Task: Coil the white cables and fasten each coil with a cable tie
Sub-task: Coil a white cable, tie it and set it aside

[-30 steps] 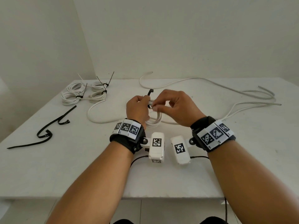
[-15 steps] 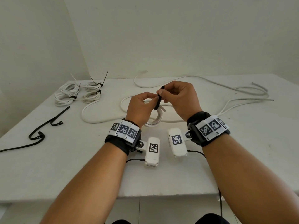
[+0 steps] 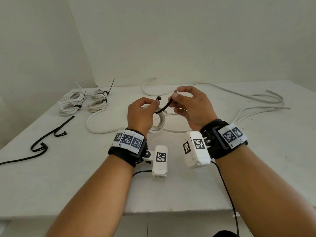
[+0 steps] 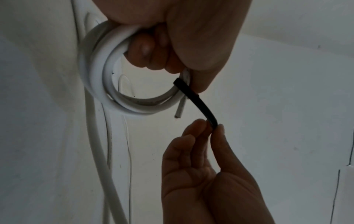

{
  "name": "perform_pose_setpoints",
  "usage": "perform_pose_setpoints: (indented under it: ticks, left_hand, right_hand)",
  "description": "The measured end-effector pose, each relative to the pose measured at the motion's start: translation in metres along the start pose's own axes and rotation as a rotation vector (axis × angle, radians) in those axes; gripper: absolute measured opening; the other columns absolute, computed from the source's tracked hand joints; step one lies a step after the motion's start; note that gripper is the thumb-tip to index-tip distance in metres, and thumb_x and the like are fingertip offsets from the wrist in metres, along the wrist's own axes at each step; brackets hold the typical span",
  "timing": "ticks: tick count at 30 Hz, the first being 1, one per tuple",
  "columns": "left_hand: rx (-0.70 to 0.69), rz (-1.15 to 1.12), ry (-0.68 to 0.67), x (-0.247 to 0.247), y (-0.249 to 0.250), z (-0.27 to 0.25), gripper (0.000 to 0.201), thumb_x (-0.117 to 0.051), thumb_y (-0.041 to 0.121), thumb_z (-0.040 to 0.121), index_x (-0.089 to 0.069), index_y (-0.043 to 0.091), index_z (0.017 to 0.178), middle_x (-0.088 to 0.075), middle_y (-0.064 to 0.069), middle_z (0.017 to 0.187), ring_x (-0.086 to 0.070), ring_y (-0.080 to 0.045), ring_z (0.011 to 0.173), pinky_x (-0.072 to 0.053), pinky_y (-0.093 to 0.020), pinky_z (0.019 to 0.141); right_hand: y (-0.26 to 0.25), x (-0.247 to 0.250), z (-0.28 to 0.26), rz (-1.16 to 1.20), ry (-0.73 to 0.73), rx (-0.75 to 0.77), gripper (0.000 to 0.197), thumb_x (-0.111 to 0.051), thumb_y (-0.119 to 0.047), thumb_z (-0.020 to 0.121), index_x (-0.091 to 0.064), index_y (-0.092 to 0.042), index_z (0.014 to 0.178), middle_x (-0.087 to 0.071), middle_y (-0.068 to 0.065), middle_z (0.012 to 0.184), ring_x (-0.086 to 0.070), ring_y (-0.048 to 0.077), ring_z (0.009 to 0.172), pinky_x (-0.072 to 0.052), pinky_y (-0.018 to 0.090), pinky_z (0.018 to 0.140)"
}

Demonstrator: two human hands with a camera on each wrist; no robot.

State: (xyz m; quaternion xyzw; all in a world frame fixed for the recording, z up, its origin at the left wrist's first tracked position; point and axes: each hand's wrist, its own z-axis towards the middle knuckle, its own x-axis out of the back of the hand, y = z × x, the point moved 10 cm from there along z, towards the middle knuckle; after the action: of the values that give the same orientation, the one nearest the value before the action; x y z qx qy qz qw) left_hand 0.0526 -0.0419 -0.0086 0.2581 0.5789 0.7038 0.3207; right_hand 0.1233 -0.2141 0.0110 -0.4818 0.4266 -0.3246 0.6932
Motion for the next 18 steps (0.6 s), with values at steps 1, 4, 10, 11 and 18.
perform_pose_setpoints:
  ticks: [1, 4, 10, 11, 18]
  left_hand:
    - [0.002, 0.002, 0.016, 0.001, -0.001, 0.000, 0.016, -0.074, 0.022, 0.083, -0.070, 0.012, 0.072, -0.065, -0.010, 0.068, -0.038, -0.014, 0.046, -0.033, -0.025, 0.050]
    - [-0.010, 0.024, 0.040, 0.002, -0.002, 0.001, 0.017, -0.074, 0.021, 0.082, -0.069, 0.008, 0.074, -0.064, -0.014, 0.070, -0.041, -0.015, 0.050, -0.035, -0.025, 0.050]
    - [-0.108, 0.094, 0.021, 0.000, 0.006, 0.000, 0.015, -0.074, 0.016, 0.082, -0.069, 0.003, 0.075, -0.071, -0.013, 0.070, -0.056, -0.007, 0.053, -0.043, -0.013, 0.052]
    - [-0.119, 0.106, 0.022, 0.000, 0.007, 0.000, 0.015, -0.074, 0.016, 0.082, -0.069, 0.003, 0.075, -0.071, -0.012, 0.070, -0.055, -0.006, 0.052, -0.042, -0.013, 0.052]
    - [-0.141, 0.136, -0.009, -0.005, 0.010, -0.003, 0.014, -0.073, 0.013, 0.083, -0.069, 0.003, 0.075, -0.066, -0.004, 0.065, -0.053, -0.002, 0.050, -0.041, -0.012, 0.051]
  right_hand:
    - [0.001, 0.001, 0.000, 0.024, 0.015, -0.016, 0.022, -0.069, -0.008, 0.091, -0.054, -0.010, 0.107, -0.074, 0.012, 0.087, -0.069, 0.024, 0.077, -0.053, 0.030, 0.068]
    - [0.001, -0.002, -0.001, -0.036, 0.004, -0.002, 0.013, -0.070, -0.005, 0.089, -0.063, -0.007, 0.099, -0.073, 0.014, 0.084, -0.066, 0.023, 0.072, -0.053, 0.030, 0.067]
    - [-0.006, -0.012, -0.005, -0.464, -0.019, 0.136, 0.010, -0.069, -0.011, 0.087, -0.079, -0.009, 0.086, -0.075, 0.010, 0.075, -0.064, 0.016, 0.066, -0.054, 0.027, 0.064]
    - [-0.006, -0.013, -0.005, -0.498, -0.021, 0.142, 0.011, -0.069, -0.012, 0.086, -0.079, -0.011, 0.084, -0.074, 0.010, 0.074, -0.063, 0.018, 0.066, -0.054, 0.028, 0.064]
    - [-0.003, -0.009, -0.003, -0.544, -0.009, 0.122, 0.013, -0.069, -0.017, 0.086, -0.079, -0.012, 0.080, -0.074, 0.010, 0.074, -0.063, 0.018, 0.066, -0.056, 0.033, 0.068]
